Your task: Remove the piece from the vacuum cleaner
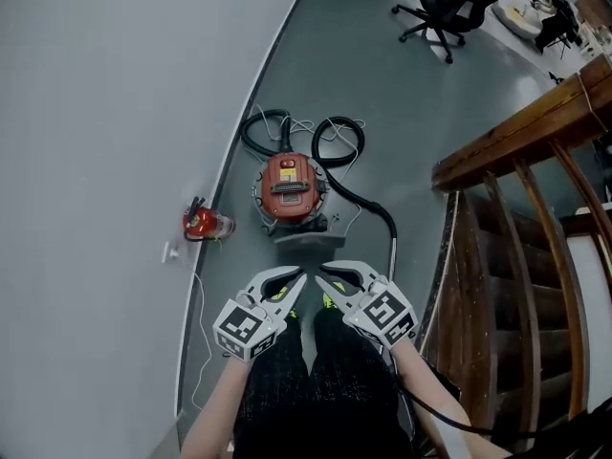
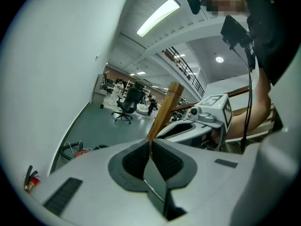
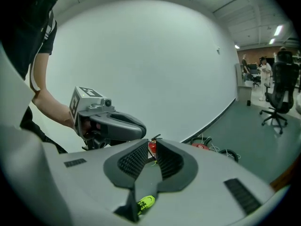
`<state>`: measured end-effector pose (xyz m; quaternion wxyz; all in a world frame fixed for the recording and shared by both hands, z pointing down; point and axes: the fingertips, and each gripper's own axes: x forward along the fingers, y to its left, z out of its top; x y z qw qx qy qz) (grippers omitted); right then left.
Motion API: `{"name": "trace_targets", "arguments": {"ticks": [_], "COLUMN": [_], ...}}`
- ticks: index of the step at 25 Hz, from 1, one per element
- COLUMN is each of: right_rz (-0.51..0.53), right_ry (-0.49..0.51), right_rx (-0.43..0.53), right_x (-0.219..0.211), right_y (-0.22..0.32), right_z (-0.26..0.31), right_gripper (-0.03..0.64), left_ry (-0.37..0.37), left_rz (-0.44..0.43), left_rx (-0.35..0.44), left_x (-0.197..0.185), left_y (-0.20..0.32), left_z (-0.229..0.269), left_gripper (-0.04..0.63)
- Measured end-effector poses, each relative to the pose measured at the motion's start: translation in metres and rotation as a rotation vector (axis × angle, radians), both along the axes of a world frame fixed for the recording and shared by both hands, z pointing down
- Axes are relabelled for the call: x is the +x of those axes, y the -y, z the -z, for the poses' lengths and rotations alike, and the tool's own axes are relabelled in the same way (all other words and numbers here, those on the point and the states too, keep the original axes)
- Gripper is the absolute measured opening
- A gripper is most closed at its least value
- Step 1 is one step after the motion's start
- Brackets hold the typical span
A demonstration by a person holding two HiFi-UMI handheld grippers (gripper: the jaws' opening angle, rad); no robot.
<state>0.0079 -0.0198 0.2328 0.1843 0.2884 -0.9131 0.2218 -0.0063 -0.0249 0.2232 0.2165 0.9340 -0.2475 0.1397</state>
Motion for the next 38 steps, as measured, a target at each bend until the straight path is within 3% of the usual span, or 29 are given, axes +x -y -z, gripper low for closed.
{"name": "trace_targets", "arguments": {"ticks": [11, 28, 38], "right_rz": [0.036, 0.097, 0.096], "right_ry": [-0.054, -0.177, -0.196], "right_rx": [-0.038, -0.070, -0.078], "right_x": [0.015, 0.007, -0.001], "right_y": [0.024, 0.022, 0.032], "right_z": [-0.068, -0.192, -0.252], "right_gripper": [0.066, 0.121, 0.141], "left_ry": [0.024, 0.117, 0.157], "left_rz": [-0.031, -0.087, -0.078], "left_rx": [0.005, 0.008, -0.004], "left_x": [0.024, 0.015, 0.004], "left_y": [0.017, 0.027, 0.025], "left_z": [-0.054, -0.171, -0.240], "left_gripper": [0.046, 0.118, 0.135]}}
